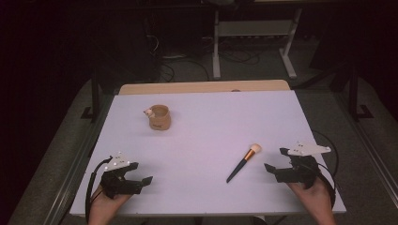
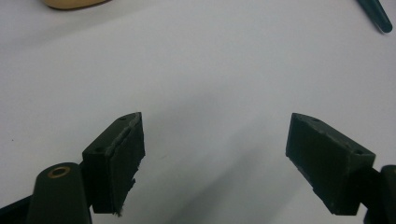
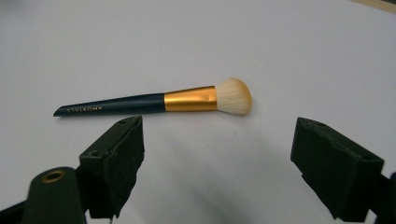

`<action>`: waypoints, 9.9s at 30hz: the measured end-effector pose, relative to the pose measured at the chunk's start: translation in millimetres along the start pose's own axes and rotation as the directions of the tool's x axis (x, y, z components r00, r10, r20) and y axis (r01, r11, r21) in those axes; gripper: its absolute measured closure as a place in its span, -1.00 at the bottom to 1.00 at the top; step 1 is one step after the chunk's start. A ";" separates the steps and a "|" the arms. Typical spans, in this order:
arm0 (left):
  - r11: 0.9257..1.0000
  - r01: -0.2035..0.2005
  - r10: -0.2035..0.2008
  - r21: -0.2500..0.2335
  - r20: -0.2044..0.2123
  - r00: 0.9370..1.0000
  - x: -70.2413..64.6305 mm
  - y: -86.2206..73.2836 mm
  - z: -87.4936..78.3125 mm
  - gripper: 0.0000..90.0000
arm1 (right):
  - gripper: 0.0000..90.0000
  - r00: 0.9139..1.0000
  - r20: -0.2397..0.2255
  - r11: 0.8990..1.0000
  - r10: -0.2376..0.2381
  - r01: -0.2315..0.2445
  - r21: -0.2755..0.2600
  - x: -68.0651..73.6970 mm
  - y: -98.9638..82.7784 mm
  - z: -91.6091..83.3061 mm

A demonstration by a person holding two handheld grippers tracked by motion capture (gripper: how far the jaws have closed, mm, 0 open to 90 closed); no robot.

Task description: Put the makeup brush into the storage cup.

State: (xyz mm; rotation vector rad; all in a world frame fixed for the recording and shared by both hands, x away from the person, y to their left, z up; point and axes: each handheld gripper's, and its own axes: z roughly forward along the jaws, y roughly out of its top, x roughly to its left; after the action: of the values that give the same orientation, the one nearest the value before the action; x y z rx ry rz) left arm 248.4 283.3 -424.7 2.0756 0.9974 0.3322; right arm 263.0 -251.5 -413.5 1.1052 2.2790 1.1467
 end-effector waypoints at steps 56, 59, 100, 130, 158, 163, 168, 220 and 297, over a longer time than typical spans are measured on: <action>0.977 -0.211 0.207 0.016 0.147 0.967 -65.8 92.1 54.4 -0.43 | -0.59 1.000 0.003 1.000 -0.004 0.004 -0.006 -4.0 0.9 -4.6; 0.974 -0.223 0.216 0.026 0.168 0.962 -73.4 100.7 62.6 -0.42 | -0.59 1.000 0.006 1.000 0.002 -0.002 -0.002 -5.6 0.0 -6.1; 0.911 -0.354 0.279 0.213 0.315 0.907 -149.6 164.7 170.1 -0.21 | -0.58 1.000 0.016 1.000 0.015 -0.015 0.000 -12.0 -2.0 -5.6; 0.861 -0.332 0.244 0.385 0.260 0.934 -187.7 183.6 233.3 0.26 | -0.54 0.999 0.034 1.000 0.017 -0.017 -0.001 -14.0 -3.8 -6.4; 0.826 -0.337 0.267 0.452 0.211 0.940 -195.3 185.5 239.1 0.65 | -0.54 0.999 0.035 1.000 0.000 0.000 0.013 -10.6 -6.0 -3.0; 0.828 -0.340 0.274 0.446 0.207 0.939 -193.1 186.3 237.5 0.65 | -0.54 0.999 0.040 1.000 0.000 -0.001 0.011 -11.2 -7.0 -3.7; 0.848 -0.329 0.254 0.417 0.226 0.941 -188.1 191.3 230.6 0.65 | -0.54 0.999 0.036 1.000 0.004 -0.005 0.011 -10.9 -7.2 -3.2; 0.977 -0.204 0.182 0.058 0.263 0.947 -91.7 152.0 75.2 0.65 | -0.67 0.962 -0.271 0.997 -0.023 0.003 -0.074 43.3 55.6 33.9; 0.970 -0.238 0.243 -0.058 0.114 0.963 -63.7 76.3 28.9 0.32 | 0.61 0.870 -0.492 0.999 0.021 0.004 0.051 65.9 175.3 85.2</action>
State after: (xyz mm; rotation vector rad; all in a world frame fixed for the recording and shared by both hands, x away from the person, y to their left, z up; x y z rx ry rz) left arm 263.1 191.1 -379.9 2.1528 0.6615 0.3444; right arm 358.2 -92.6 -323.9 0.9134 2.6939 1.5268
